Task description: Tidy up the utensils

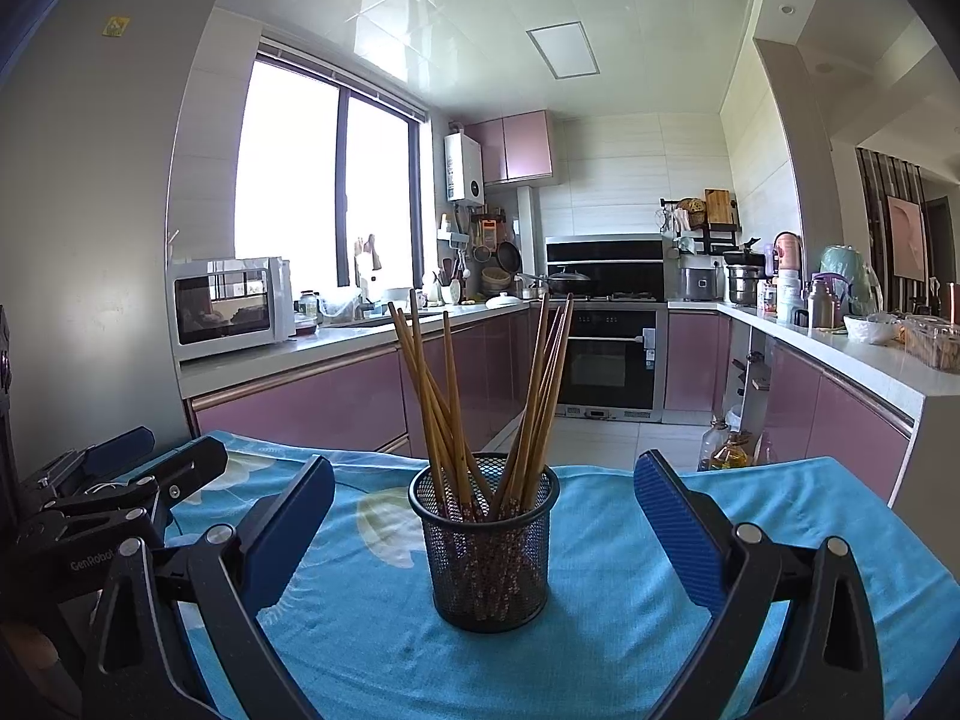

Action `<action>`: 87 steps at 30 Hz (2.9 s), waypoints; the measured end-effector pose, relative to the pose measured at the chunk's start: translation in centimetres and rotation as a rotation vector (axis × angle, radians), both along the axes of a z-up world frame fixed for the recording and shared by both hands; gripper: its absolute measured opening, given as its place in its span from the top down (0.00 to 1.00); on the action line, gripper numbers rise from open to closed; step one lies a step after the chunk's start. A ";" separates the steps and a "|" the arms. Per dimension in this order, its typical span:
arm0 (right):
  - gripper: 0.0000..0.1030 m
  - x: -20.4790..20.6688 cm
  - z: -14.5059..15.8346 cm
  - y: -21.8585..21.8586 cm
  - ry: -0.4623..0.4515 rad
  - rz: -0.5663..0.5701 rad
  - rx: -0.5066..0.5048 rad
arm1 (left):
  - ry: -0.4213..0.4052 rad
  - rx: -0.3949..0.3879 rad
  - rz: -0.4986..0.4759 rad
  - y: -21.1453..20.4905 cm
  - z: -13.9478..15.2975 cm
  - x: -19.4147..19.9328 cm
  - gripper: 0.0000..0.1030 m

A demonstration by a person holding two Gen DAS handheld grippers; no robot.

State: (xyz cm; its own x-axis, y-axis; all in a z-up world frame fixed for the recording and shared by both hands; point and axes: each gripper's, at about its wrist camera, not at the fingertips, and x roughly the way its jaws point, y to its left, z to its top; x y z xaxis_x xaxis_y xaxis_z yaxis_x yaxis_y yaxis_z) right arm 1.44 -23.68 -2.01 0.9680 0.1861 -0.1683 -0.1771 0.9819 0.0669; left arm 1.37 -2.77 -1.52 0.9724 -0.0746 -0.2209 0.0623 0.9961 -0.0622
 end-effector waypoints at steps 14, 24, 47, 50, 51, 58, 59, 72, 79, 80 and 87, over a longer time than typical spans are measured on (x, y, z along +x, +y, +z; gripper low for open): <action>0.06 0.1 0.1 0.1 0.000 -0.002 0.002 | -0.002 0.000 -0.002 -0.1 0.0 0.0 0.05; 0.06 0.2 0.0 0.1 0.002 -0.002 0.001 | -0.001 0.002 -0.002 -0.1 0.1 -0.1 0.05; 0.06 0.2 -0.3 -0.1 0.004 -0.006 0.005 | 0.002 0.001 -0.001 -0.2 -0.1 -0.1 0.05; 0.06 0.1 -0.4 -0.2 0.006 -0.006 0.004 | 0.003 0.001 -0.003 -0.2 -0.1 -0.1 0.05; 0.06 0.1 -0.4 -0.2 0.005 -0.007 0.005 | 0.003 0.001 -0.002 -0.2 -0.1 -0.1 0.05; 0.06 0.0 -0.4 -0.3 0.006 -0.007 0.005 | 0.004 0.002 -0.003 -0.2 -0.2 -0.1 0.05; 0.06 0.1 -0.3 -0.2 0.005 -0.007 0.004 | 0.005 0.002 -0.003 -0.1 -0.2 -0.1 0.05; 0.06 0.1 -0.4 -0.3 0.009 -0.007 0.005 | 0.006 0.001 -0.005 -0.1 -0.3 -0.1 0.05; 0.06 0.1 -0.5 -0.2 0.010 -0.008 0.006 | 0.007 0.000 -0.005 -0.1 -0.4 -0.1 0.05; 0.06 0.2 -0.4 -0.2 0.010 -0.009 0.006 | 0.007 0.001 -0.005 -0.1 -0.4 -0.1 0.05; 0.06 0.2 -0.5 -0.1 0.011 -0.008 0.005 | 0.009 0.000 -0.006 -0.1 -0.3 -0.1 0.05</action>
State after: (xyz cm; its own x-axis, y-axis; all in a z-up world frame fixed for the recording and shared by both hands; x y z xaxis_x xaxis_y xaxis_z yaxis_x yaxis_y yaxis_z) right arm 1.65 -23.81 -2.46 0.9676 0.1788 -0.1782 -0.1680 0.9830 0.0742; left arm 1.29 -2.92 -1.87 0.9701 -0.0806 -0.2291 0.0678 0.9957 -0.0631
